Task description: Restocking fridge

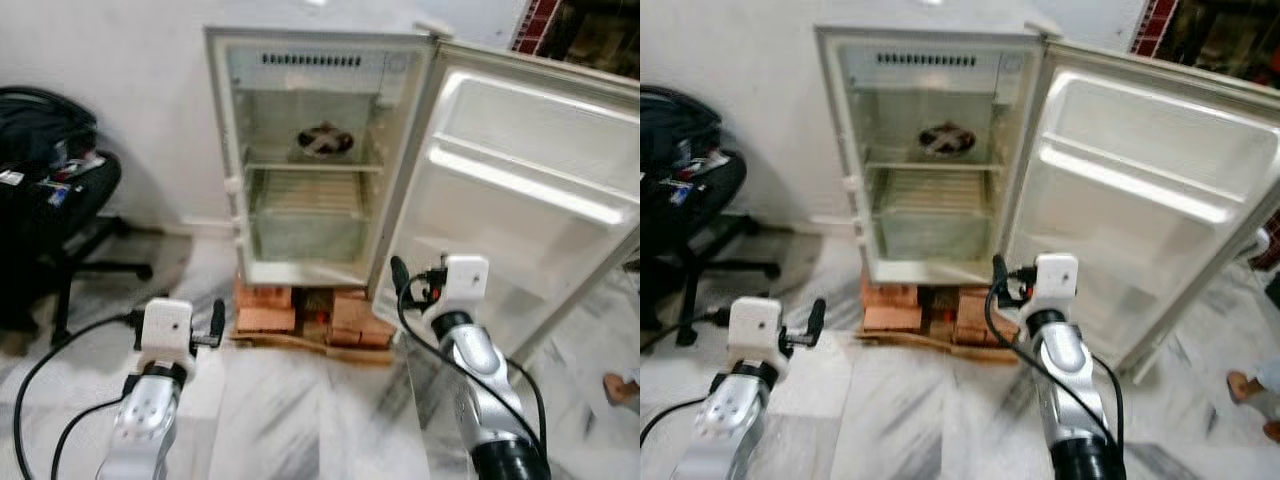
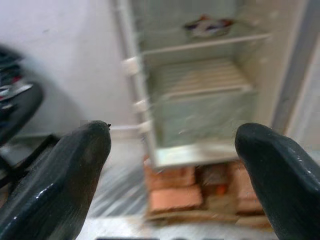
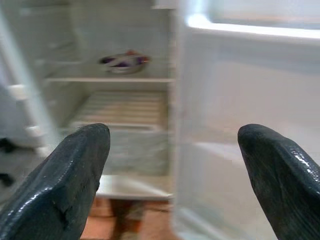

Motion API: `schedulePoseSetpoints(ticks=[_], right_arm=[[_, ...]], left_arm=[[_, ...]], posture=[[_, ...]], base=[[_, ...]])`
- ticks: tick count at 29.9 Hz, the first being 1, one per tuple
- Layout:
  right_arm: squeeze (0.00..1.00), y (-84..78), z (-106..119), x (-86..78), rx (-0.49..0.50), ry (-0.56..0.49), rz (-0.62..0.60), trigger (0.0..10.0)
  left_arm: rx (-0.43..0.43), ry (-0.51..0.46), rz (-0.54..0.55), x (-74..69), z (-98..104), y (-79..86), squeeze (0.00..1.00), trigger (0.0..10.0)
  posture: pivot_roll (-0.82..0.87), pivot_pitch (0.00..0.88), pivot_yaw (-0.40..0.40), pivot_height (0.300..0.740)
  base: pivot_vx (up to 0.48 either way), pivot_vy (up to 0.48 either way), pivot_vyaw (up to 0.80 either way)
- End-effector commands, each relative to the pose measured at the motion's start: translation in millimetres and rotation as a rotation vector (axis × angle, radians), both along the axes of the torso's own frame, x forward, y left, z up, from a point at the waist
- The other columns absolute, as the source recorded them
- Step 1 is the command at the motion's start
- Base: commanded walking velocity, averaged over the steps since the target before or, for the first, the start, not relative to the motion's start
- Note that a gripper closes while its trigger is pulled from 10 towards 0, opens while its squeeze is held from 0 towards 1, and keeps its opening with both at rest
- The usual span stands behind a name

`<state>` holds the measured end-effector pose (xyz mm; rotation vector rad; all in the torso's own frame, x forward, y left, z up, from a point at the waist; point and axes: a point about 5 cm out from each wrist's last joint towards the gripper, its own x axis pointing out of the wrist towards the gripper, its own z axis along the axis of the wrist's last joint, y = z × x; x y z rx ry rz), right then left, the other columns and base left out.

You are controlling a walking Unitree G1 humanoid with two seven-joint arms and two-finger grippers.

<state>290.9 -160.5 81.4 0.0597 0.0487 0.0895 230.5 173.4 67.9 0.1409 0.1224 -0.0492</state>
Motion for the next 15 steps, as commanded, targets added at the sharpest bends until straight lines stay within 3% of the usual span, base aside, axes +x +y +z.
schedulePoseSetpoints(ticks=[1, 4, 8, 10, 15], right_arm=[[0.0, -10.1, 0, 0.2, -0.007, 0.001, -0.027, 10.0], [0.0, -7.7, -3, -0.2, 0.007, 0.022, 0.005, 10.0], [0.0, 4.1, -18, -4.7, 0.051, 0.145, 0.191, 10.0], [0.0, 4.7, -19, -5.1, 0.048, 0.152, 0.206, 10.0], [0.0, 10.0, -34, -13.3, 0.031, 0.277, 0.373, 10.0]], left_arm=[[-0.009, 0.014, -0.032, -1.8, -3, -9.4, 0.0, 10.0], [-0.018, 0.013, -0.05, -2.7, -3, -12.8, 0.0, 10.0], [-0.032, 0.016, -0.07, -4.1, -4, -16.5, 0.0, 10.0], [-0.032, 0.016, -0.071, -4.1, -4, -16.6, 0.0, 10.0], [-0.037, 0.02, -0.094, -5.5, -4, -19.4, 0.0, 10.0]], posture=[[0.09, 0.0, -0.036, 0.74], [0.08, 0.0, -0.036, 0.74], [0.08, 0.0, -0.034, 0.74], [0.08, 0.0, -0.032, 0.74], [0.08, 0.0, -0.034, 0.74]], base=[[0.0, -0.472, 0.0], [0.0, -0.48, 0.0], [0.0, -0.48, 0.0], [0.0, -0.48, 0.0], [0.0, -0.48, 0.0]])
